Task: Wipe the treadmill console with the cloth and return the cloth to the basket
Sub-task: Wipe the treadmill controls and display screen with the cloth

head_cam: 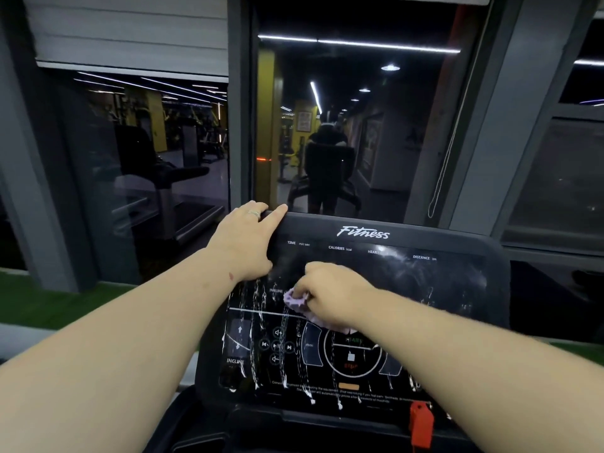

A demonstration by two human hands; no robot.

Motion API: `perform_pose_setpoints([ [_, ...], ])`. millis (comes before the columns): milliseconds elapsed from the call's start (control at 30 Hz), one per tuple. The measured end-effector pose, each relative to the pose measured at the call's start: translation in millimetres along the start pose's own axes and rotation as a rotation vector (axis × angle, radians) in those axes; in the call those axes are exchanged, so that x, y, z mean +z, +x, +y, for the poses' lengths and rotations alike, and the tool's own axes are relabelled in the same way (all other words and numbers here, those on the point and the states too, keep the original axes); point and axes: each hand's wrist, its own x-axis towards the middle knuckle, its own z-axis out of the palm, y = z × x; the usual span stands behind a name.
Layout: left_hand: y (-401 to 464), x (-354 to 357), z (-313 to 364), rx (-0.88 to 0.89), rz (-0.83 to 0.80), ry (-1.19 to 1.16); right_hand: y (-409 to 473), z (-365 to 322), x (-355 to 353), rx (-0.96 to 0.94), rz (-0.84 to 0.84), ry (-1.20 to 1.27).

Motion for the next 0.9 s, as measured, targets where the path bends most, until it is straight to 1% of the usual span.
perform_pose_setpoints([
  [33, -0.1, 0.4, 0.2, 0.003, -0.001, 0.004, 2.3, 3.2, -7.6, 0.024, 0.031, 0.002],
  [100, 0.5, 1.4, 0.9, 0.001, -0.003, 0.000, 2.7, 13.4, -11.5, 0.121, 0.182, 0.037],
  [133, 0.4, 1.8, 1.2, -0.006, -0.006, -0.004, -1.0, 15.2, -6.3, 0.155, 0.225, 0.035],
  [167, 0.3, 2.0, 1.1, -0.010, -0.010, -0.003, -5.8, 12.2, 2.3, 0.146, 0.216, 0.021],
  [267, -0.9, 1.5, 2.4, -0.007, -0.009, -0.008, -20.3, -3.3, 13.9, 0.024, 0.039, 0.010],
  [300, -0.9, 1.1, 3.2, -0.009, -0.007, -0.012, -18.1, -2.7, 6.9, 0.029, 0.012, 0.018],
  [333, -0.5, 0.6, 4.0, -0.010, -0.008, -0.011, -13.3, 1.3, -2.4, 0.059, 0.037, 0.022],
  [433, 1.3, 2.1, 5.5, -0.019, 0.006, -0.002, -6.1, 19.2, -8.1, 0.191, 0.287, 0.026],
  [467, 1.5, 2.6, 5.4, -0.016, 0.015, 0.002, -11.0, 17.0, -2.1, 0.200, 0.283, 0.025],
  [500, 1.6, 3.2, 5.3, -0.013, 0.019, 0.003, -15.6, 11.5, 8.1, 0.162, 0.229, 0.010],
  [567, 1.4, 4.4, 5.3, -0.016, 0.028, -0.005, -25.3, 0.4, 23.0, 0.063, 0.057, -0.017],
  [600, 1.2, 4.8, 5.9, -0.020, 0.033, -0.004, -26.1, -1.4, 18.8, 0.041, 0.005, -0.037],
  [633, 1.0, 4.8, 6.4, -0.025, 0.035, 0.000, -23.5, 1.2, 12.3, 0.045, 0.001, -0.037],
  [667, 1.1, 4.9, 7.0, -0.027, 0.033, 0.001, -20.2, 7.5, 7.2, 0.063, 0.065, -0.017],
  [733, 1.6, 5.8, 7.7, -0.026, 0.039, -0.009, -19.7, 19.9, 3.1, 0.161, 0.238, 0.015],
  [767, 1.5, 6.1, 7.6, -0.026, 0.046, -0.010, -23.6, 17.1, 6.0, 0.181, 0.259, 0.009],
  [800, 1.3, 6.1, 7.5, -0.024, 0.049, -0.005, -28.4, 9.9, 13.3, 0.157, 0.237, -0.010],
  [900, 1.4, 6.9, 9.0, -0.030, 0.049, 0.019, -38.5, -3.0, 25.2, 0.079, 0.101, -0.004],
])
